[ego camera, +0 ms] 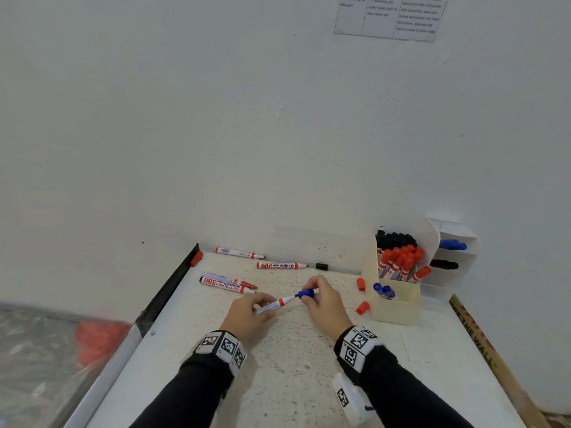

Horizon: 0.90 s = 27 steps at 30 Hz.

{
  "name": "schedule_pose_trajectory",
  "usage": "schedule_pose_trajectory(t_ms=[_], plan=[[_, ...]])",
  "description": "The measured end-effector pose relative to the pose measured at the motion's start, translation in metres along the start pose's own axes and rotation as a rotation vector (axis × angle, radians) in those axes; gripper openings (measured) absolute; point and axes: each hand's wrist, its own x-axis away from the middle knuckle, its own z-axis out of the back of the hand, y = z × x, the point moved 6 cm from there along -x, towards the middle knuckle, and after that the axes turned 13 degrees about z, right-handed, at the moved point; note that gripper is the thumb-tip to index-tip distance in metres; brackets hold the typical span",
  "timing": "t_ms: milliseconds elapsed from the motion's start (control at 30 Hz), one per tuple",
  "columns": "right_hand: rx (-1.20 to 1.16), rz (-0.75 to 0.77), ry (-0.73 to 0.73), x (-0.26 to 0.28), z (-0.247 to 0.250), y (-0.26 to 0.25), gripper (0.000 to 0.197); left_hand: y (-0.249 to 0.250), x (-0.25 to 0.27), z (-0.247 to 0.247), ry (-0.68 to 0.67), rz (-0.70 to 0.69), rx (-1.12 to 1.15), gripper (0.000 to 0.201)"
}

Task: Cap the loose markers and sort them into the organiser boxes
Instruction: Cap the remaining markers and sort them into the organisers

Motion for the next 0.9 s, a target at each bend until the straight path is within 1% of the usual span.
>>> schedule_pose_trajectory(t_ms=[133,267,433,533,667,733,800,900], plan=[[-0.095,-0.041,0.037,0.002,0.003,0.004,0.027,-0.001,-0.002,-0.002,0.0,-0.002,0.02,0.024],[-0.094,-0.025,-0.027,0.002,-0.001,0.002,0.032,-0.004,-0.004,-0.004,0.0,-0.001,0.022,0.026],[-0.116,-0.025,-0.007,-0.003,-0.003,0.0,0.032,-0.005,-0.005,-0.007,-0.029,0.008,0.028,0.032],[-0.1,-0.011,-0.019,-0.004,-0.005,0.0,0.028,-0.008,-0.006,-0.008,-0.032,0.019,0.025,0.031],[-0.03,0.004,-0.053,-0.007,-0.007,0.002,0.015,-0.009,-0.007,-0.01,-0.036,0.003,-0.049,0.028],[0.01,0.003,-0.069,-0.008,-0.006,0.002,0.012,-0.008,-0.007,-0.011,-0.038,-0.001,-0.068,0.028],[0.024,0.003,-0.073,-0.008,-0.004,0.002,0.014,-0.006,-0.005,-0.011,-0.038,0.023,-0.049,0.028],[0.02,0.011,-0.139,-0.007,-0.009,0.001,0.026,-0.005,-0.004,-0.01,-0.049,0.04,-0.04,0.025]])
